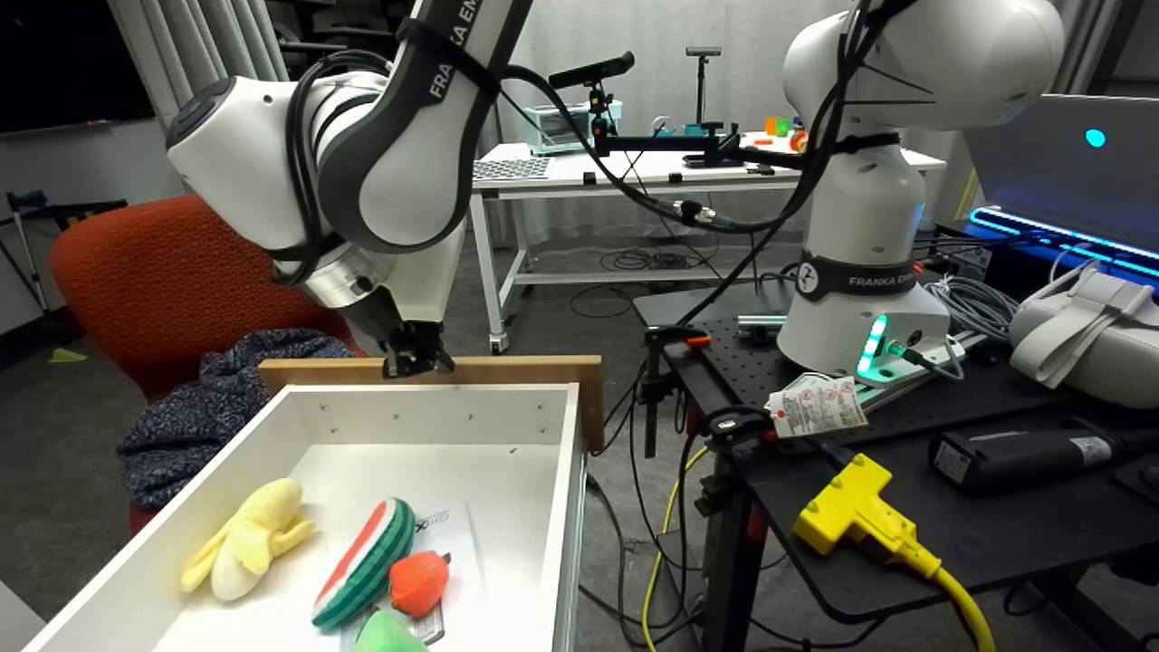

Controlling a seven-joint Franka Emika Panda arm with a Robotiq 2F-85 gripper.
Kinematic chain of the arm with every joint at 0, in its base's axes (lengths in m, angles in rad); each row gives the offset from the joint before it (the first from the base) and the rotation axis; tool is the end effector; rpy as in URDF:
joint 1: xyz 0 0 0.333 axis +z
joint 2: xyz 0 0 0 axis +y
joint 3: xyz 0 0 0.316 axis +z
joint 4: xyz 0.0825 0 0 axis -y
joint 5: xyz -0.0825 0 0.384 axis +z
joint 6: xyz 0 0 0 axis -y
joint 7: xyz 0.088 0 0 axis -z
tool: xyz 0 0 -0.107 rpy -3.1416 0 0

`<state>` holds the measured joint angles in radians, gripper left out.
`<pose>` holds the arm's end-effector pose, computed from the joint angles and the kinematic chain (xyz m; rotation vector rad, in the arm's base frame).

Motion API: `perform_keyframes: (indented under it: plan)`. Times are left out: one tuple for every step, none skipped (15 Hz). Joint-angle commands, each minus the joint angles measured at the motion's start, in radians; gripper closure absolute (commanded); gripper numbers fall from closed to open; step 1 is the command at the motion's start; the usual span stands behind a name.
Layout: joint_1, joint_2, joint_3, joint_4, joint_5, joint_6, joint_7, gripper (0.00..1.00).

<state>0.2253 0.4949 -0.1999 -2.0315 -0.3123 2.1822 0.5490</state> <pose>0.5617 0.0018 0.1830 2.6914 -0.3949 -0.3256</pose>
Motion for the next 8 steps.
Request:
perform_keyframes:
  plan:
    - [-0.009, -0.067, 0.037, -0.03, -0.018, -0.007, 0.006, 1.0]
    - [0.001, -0.084, 0.046, -0.033, -0.027, 0.001, 0.011, 1.0]
    - [0.005, -0.1, 0.059, -0.033, -0.024, 0.005, 0.009, 1.0]
    - [0.01, -0.118, 0.076, -0.032, -0.022, 0.008, 0.006, 1.0]
    - [0.01, -0.135, 0.093, -0.032, -0.017, 0.011, 0.002, 1.0]
    - [0.008, -0.153, 0.113, -0.034, -0.007, 0.015, -0.008, 1.0]
    - [0.005, -0.174, 0.134, -0.038, 0.004, 0.022, -0.019, 1.0]
    - [0.003, -0.194, 0.154, -0.043, 0.008, 0.033, -0.033, 1.0]
